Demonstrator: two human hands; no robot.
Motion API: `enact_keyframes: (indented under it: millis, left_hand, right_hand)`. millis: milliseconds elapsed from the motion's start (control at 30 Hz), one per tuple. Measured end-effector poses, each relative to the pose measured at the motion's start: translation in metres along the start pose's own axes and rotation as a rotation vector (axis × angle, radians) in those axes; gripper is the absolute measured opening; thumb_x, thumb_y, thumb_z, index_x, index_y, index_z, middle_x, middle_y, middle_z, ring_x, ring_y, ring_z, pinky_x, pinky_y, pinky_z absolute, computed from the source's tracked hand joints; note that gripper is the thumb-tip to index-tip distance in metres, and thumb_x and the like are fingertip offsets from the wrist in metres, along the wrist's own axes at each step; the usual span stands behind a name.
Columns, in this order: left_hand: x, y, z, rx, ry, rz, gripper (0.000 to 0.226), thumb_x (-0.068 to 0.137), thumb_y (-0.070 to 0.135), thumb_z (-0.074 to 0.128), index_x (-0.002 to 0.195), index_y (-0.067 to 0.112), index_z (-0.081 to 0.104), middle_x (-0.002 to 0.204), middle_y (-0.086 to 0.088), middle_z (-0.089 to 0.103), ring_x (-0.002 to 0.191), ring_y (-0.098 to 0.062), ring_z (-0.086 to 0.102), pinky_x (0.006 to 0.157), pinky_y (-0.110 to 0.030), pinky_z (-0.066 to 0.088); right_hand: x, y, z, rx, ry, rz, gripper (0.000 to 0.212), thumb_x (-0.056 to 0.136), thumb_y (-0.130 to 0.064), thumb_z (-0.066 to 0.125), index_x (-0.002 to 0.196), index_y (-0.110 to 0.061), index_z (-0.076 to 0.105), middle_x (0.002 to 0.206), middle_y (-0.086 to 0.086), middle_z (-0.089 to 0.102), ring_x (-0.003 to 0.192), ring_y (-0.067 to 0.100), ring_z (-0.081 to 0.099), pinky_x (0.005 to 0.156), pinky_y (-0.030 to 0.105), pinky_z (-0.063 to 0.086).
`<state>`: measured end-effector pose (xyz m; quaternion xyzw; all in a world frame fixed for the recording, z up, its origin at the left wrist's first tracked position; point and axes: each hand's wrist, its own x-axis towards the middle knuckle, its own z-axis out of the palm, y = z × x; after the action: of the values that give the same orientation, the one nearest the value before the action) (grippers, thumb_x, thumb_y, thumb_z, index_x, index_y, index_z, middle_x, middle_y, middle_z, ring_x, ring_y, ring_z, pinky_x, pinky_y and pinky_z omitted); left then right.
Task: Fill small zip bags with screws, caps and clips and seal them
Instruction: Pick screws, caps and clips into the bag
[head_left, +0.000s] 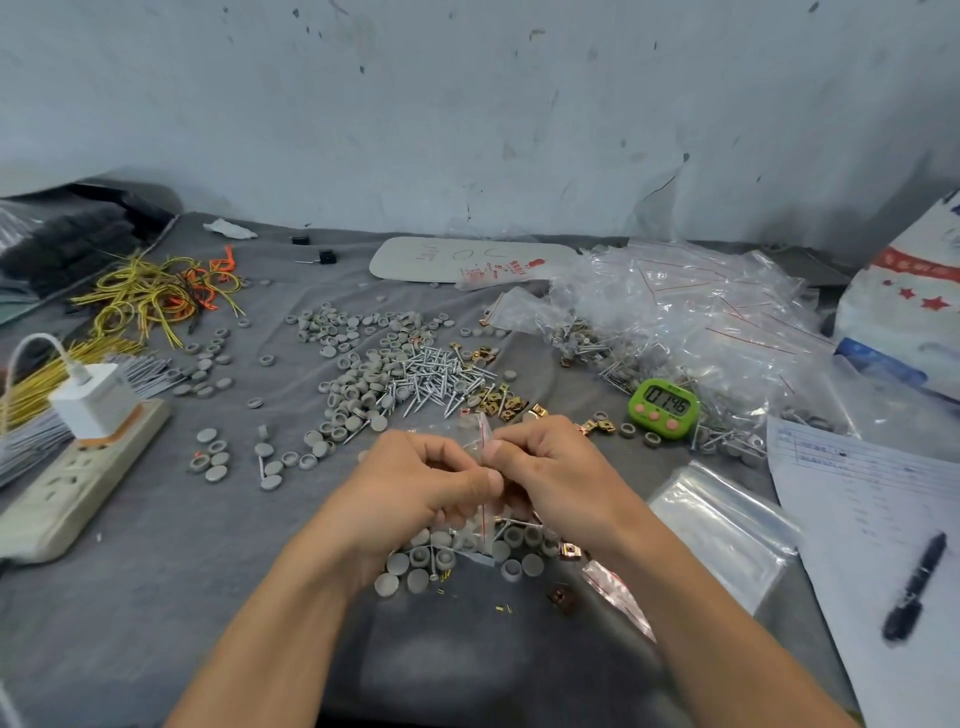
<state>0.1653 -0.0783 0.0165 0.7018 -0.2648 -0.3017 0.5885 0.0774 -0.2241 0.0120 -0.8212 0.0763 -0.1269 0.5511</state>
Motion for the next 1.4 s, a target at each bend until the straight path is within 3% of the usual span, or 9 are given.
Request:
enact_keyframes:
  millis: [200, 300, 400, 533, 733, 867, 1000, 1167, 1400]
  left_hand:
    - [-0.004, 0.007, -0.009, -0.414, -0.265, -0.072, 0.050, 0.065, 0.018, 0.083, 0.102, -0.012, 0.064, 0.087, -0.025, 0.055, 0.073, -0.028, 0.054, 0.069, -0.031, 0.047]
    - [-0.007, 0.011, -0.013, -0.642, -0.245, -0.063, 0.058, 0.059, 0.014, 0.086, 0.108, -0.010, 0.065, 0.090, -0.023, 0.056, 0.084, -0.034, 0.057, 0.076, -0.038, 0.059]
    - [-0.007, 0.009, -0.009, -0.071, 0.176, 0.060, 0.020, 0.067, 0.010, 0.072, 0.059, 0.019, 0.057, 0.054, 0.000, 0.047, 0.055, -0.014, 0.041, 0.051, -0.024, 0.042]
    - [-0.008, 0.004, 0.006, 0.738, 0.783, 0.218, 0.018, 0.061, 0.026, 0.067, 0.073, 0.036, 0.058, 0.057, 0.021, 0.059, 0.049, -0.002, 0.050, 0.051, -0.024, 0.032]
    - [-0.003, 0.001, 0.009, 0.544, 0.887, 0.308, 0.013, 0.071, 0.033, 0.068, 0.079, 0.038, 0.058, 0.066, 0.020, 0.061, 0.055, -0.005, 0.054, 0.057, -0.029, 0.044]
    - [-0.004, 0.002, 0.013, 0.382, 0.797, 0.364, 0.020, 0.073, 0.024, 0.073, 0.080, 0.040, 0.064, 0.058, 0.013, 0.060, 0.056, -0.006, 0.056, 0.054, -0.017, 0.040]
    - [-0.008, 0.001, 0.015, 0.537, 0.654, 0.475, 0.032, 0.074, 0.016, 0.078, 0.090, 0.042, 0.067, 0.062, 0.011, 0.060, 0.059, -0.008, 0.058, 0.058, -0.010, 0.040]
    - [-0.012, 0.004, 0.032, 0.699, 0.567, 0.507, 0.043, 0.070, 0.019, 0.067, 0.104, 0.046, 0.062, 0.059, 0.009, 0.050, 0.057, -0.010, 0.054, 0.060, -0.030, 0.048]
    - [-0.010, 0.009, 0.043, 0.946, 0.708, 0.552, 0.037, 0.060, 0.016, 0.061, 0.093, 0.031, 0.054, 0.052, 0.005, 0.057, 0.049, -0.027, 0.060, 0.047, -0.026, 0.030]
  right_hand:
    - [-0.007, -0.006, -0.004, 0.403, -0.116, 0.010, 0.026, 0.104, -0.003, 0.051, 0.085, 0.007, 0.065, 0.065, 0.008, 0.057, 0.052, 0.008, 0.049, 0.051, 0.017, 0.040]
    - [-0.011, -0.011, -0.010, 0.495, -0.117, 0.026, 0.032, 0.098, -0.010, 0.060, 0.066, -0.010, 0.064, 0.060, 0.001, 0.057, 0.053, 0.010, 0.049, 0.053, 0.018, 0.041]
    - [-0.011, -0.009, -0.018, 0.104, 0.054, 0.025, 0.041, 0.097, -0.014, 0.062, 0.055, -0.016, 0.061, 0.053, -0.004, 0.056, 0.051, 0.011, 0.048, 0.051, 0.020, 0.037]
    - [-0.011, -0.005, -0.003, -0.506, 0.330, 0.013, 0.035, 0.089, -0.031, 0.063, 0.056, -0.021, 0.059, 0.047, -0.011, 0.055, 0.048, 0.009, 0.055, 0.045, 0.019, 0.037]
    - [-0.009, -0.012, 0.025, -0.754, 0.593, -0.252, 0.023, 0.064, -0.014, 0.082, 0.064, -0.024, 0.060, 0.055, -0.009, 0.057, 0.053, 0.013, 0.043, 0.063, 0.025, 0.031]
    - [-0.007, -0.011, 0.039, -0.766, 0.404, -0.304, 0.033, 0.075, -0.009, 0.072, 0.096, -0.034, 0.076, 0.070, -0.007, 0.069, 0.066, 0.016, 0.058, 0.063, 0.028, 0.037]
    - [0.005, -0.007, 0.037, -0.299, 0.361, 0.000, 0.019, 0.095, -0.019, 0.062, 0.095, -0.027, 0.080, 0.068, -0.014, 0.067, 0.061, -0.002, 0.054, 0.062, 0.020, 0.041]
    - [0.013, -0.013, 0.028, 0.872, 0.391, 0.409, 0.044, 0.093, -0.001, 0.058, 0.052, -0.014, 0.068, 0.049, -0.001, 0.046, 0.038, 0.009, 0.036, 0.038, 0.020, 0.032]
    - [0.011, -0.015, 0.026, 1.076, 0.158, 0.235, 0.047, 0.087, 0.021, 0.052, 0.065, -0.011, 0.079, 0.062, 0.003, 0.069, 0.047, 0.009, 0.064, 0.042, 0.016, 0.047]
